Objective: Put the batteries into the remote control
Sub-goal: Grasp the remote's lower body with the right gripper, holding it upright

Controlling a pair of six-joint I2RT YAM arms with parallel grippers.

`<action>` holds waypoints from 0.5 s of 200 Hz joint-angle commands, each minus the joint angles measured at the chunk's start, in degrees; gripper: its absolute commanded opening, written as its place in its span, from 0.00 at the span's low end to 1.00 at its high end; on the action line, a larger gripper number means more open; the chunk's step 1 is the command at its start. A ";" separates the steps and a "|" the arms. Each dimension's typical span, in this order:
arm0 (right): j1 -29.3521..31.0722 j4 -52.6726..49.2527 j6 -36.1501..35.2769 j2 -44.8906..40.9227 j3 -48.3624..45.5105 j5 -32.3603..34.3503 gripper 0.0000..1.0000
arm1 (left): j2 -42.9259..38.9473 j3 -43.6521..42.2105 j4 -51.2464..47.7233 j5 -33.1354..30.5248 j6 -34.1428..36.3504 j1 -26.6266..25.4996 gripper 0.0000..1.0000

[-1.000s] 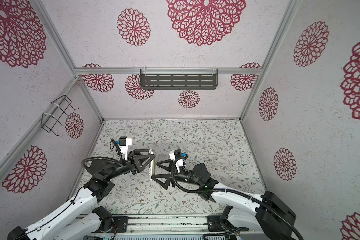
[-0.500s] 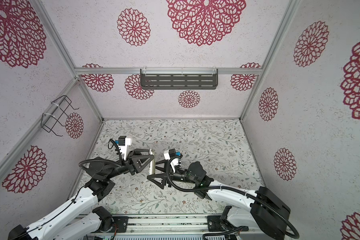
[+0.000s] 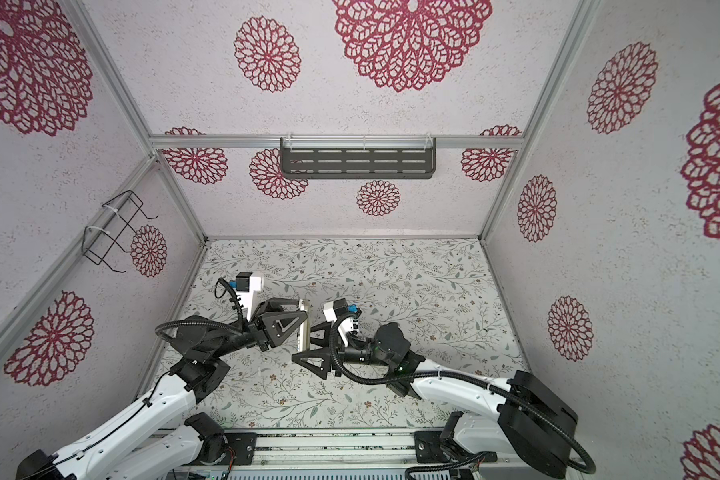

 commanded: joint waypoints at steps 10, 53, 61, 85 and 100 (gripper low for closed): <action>0.49 4.00 -0.48 -0.68 1.33 -1.60 0.74 | -0.24 0.11 3.96 1.20 -0.85 0.39 0.32; 0.59 5.59 0.02 -0.62 0.97 -1.88 0.66 | 0.04 -0.06 4.73 1.38 -1.36 0.39 0.32; 0.58 5.69 -0.04 -0.62 0.87 -1.88 0.65 | 0.05 -0.14 5.04 1.38 -1.53 0.40 0.32; 0.59 5.87 0.01 -0.84 0.59 -1.79 0.60 | 0.06 -0.14 5.31 1.47 -1.75 0.44 0.32; 0.63 5.96 -0.08 -0.97 0.37 -1.54 0.55 | 0.05 -0.23 5.40 1.38 -1.74 0.39 0.32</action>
